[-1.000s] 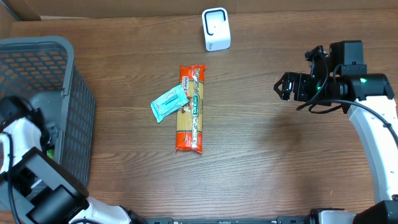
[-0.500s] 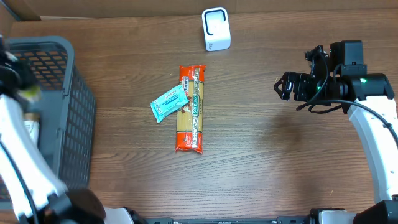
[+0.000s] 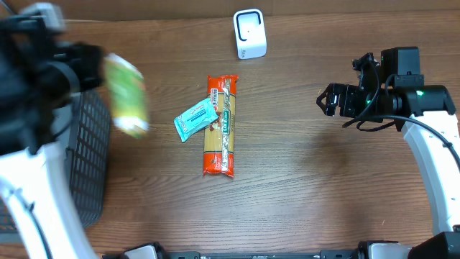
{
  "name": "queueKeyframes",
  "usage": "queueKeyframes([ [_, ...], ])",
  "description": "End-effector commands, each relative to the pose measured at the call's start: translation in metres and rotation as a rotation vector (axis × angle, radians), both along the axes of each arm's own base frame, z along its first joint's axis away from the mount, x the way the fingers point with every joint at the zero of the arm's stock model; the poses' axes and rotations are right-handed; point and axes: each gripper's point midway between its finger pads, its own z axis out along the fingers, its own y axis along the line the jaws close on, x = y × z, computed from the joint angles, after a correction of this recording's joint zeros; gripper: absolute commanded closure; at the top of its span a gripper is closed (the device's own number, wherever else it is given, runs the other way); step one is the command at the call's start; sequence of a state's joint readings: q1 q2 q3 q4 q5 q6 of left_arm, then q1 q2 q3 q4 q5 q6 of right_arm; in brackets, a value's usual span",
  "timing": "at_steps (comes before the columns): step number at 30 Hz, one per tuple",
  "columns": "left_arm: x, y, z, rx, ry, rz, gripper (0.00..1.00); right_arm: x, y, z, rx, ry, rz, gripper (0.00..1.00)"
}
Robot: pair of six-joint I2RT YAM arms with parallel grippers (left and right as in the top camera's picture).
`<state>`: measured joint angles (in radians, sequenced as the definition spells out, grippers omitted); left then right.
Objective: Scan the item barcode
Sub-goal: 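Place the green juice carton below the wipes pack on the table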
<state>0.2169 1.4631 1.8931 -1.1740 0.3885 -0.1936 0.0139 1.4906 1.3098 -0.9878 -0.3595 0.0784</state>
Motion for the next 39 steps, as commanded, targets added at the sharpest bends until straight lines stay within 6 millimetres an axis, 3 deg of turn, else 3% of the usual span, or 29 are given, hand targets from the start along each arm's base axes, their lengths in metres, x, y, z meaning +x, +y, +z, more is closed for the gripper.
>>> queueKeyframes([
  [1,0.011,-0.031,-0.088,0.031,0.279,-0.036,0.96,0.004,0.002,0.010,0.002,-0.024,0.002,0.00],
  [5,0.011,-0.065,-0.178,0.086,0.526,-0.103,0.96,0.003,0.002,0.009,0.002,-0.021,0.002,0.00],
  [10,0.017,-0.100,-0.265,0.115,0.712,-0.195,0.96,0.003,0.002,0.009,0.002,-0.020,0.002,0.00],
  [12,0.022,-0.101,-0.268,0.106,0.714,-0.185,0.93,0.002,0.002,0.009,0.002,-0.019,0.002,0.00],
  [15,0.035,-0.091,-0.242,0.097,0.659,-0.157,0.83,0.002,0.002,0.009,0.002,-0.018,0.002,0.00],
  [16,0.041,-0.085,-0.223,0.099,0.627,-0.139,0.80,0.003,0.002,0.009,0.002,-0.020,0.002,0.00],
  [19,0.053,-0.065,-0.153,0.109,0.500,-0.123,0.75,0.003,0.002,0.009,0.002,-0.021,0.002,0.00],
  [22,0.048,-0.038,-0.077,0.160,0.351,-0.115,0.69,0.003,0.002,0.009,0.002,-0.021,0.002,0.00],
  [23,0.045,-0.029,-0.058,0.176,0.314,-0.099,0.59,0.003,0.002,0.009,0.002,-0.021,0.002,0.00],
  [24,0.039,-0.016,-0.038,0.188,0.276,-0.065,0.37,0.003,0.002,0.009,0.002,-0.021,0.002,0.00],
  [25,0.030,0.000,-0.019,0.199,0.245,-0.015,0.25,0.003,0.002,0.009,0.002,-0.021,0.002,0.00],
  [26,0.022,0.013,-0.007,0.203,0.229,0.024,0.21,0.003,0.002,0.009,0.002,-0.021,0.002,0.00],
  [27,0.003,0.043,0.008,0.217,0.221,0.117,0.17,0.003,0.002,0.010,0.002,-0.022,0.002,0.00],
  [29,-0.014,0.081,0.022,0.205,0.192,0.251,0.05,0.003,0.002,0.010,0.003,-0.023,0.002,0.00],
  [33,-0.048,0.145,0.031,0.170,0.194,0.511,0.00,0.003,0.002,0.010,0.003,-0.023,0.002,0.00],
  [36,-0.071,0.187,0.026,0.195,0.243,0.690,0.00,0.004,0.002,0.010,0.003,-0.024,0.002,0.00],
  [39,-0.096,0.221,0.005,0.224,0.355,0.868,0.00,0.004,0.002,0.010,0.003,-0.025,0.002,0.00],
])
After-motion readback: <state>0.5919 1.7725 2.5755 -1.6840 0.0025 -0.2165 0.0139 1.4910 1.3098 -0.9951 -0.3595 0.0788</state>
